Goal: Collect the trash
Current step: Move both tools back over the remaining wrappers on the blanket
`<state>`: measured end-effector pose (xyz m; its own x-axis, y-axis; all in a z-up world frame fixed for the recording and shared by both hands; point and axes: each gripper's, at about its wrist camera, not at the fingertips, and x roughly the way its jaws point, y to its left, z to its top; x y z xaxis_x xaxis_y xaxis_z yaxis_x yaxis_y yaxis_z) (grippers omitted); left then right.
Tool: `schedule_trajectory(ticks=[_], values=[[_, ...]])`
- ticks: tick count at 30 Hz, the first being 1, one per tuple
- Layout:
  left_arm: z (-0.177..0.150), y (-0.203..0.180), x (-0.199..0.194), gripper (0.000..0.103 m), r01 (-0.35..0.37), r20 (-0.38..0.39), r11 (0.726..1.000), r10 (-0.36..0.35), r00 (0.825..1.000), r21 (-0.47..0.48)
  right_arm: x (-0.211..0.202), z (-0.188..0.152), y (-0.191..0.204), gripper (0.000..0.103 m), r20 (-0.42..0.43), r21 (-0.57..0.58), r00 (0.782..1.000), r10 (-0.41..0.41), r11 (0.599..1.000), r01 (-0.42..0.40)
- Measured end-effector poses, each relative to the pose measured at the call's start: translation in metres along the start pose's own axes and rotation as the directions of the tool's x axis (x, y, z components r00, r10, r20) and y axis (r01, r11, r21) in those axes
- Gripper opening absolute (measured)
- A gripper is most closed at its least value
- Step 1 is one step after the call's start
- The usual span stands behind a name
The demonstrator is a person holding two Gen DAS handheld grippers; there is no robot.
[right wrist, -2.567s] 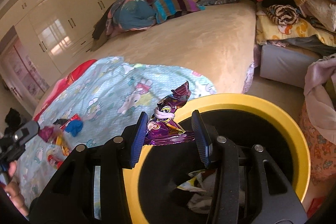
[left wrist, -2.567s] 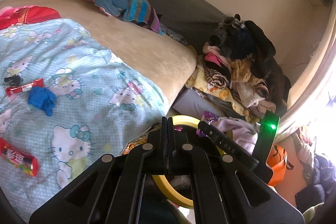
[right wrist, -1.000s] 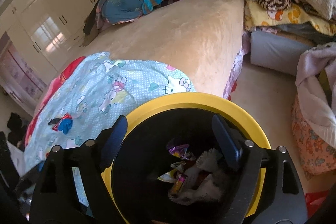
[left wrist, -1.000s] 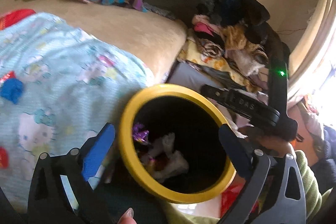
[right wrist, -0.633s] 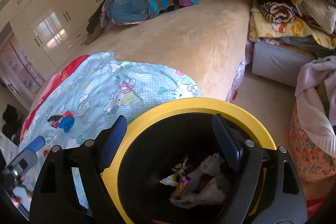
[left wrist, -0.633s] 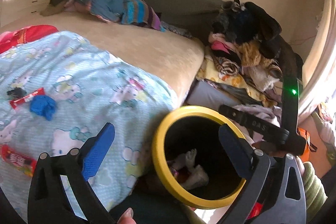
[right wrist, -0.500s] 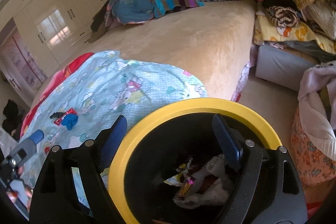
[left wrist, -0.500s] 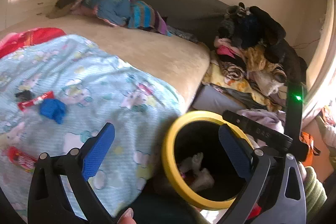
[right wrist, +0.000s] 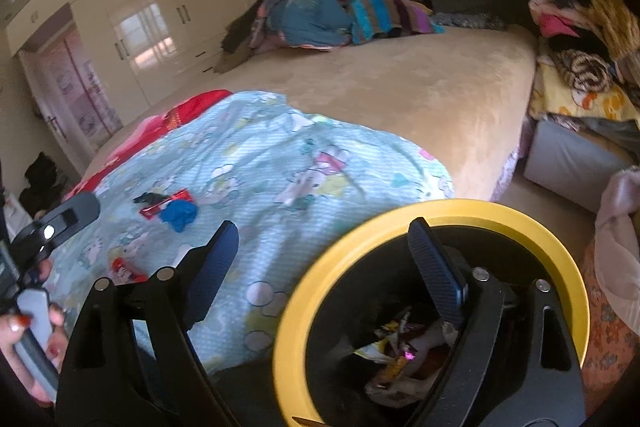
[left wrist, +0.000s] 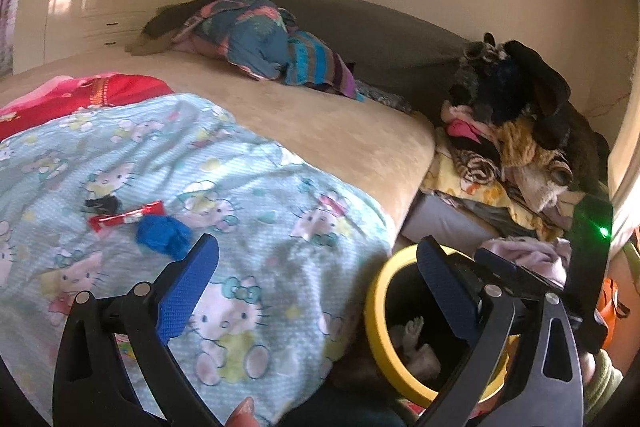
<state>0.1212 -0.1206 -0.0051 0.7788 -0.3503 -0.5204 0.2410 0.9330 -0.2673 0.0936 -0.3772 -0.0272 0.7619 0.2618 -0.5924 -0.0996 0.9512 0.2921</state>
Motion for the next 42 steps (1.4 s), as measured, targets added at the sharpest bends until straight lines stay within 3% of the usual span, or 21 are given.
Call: schedule_trajectory(ticks=[28,35,42], values=[[0.015,0.089,-0.028,0.097,-0.161,0.051,0.967,0.174,0.983,-0.200,0.002,-0.010,0.080,0.083,0.012,-0.148,0.995,0.099,0.984,-0.096],[0.015,0.117,-0.035,0.097,-0.227,0.054,0.946,0.245,0.968,-0.231,0.017,-0.010,0.120,0.084,-0.002,-0.231,0.989,0.146,0.962,-0.143],[0.012,0.169,-0.041,0.097,-0.288,0.031,0.899,0.315,0.949,-0.330,0.053,-0.013,0.150,0.084,-0.058,-0.273,0.983,0.174,0.944,-0.183]])
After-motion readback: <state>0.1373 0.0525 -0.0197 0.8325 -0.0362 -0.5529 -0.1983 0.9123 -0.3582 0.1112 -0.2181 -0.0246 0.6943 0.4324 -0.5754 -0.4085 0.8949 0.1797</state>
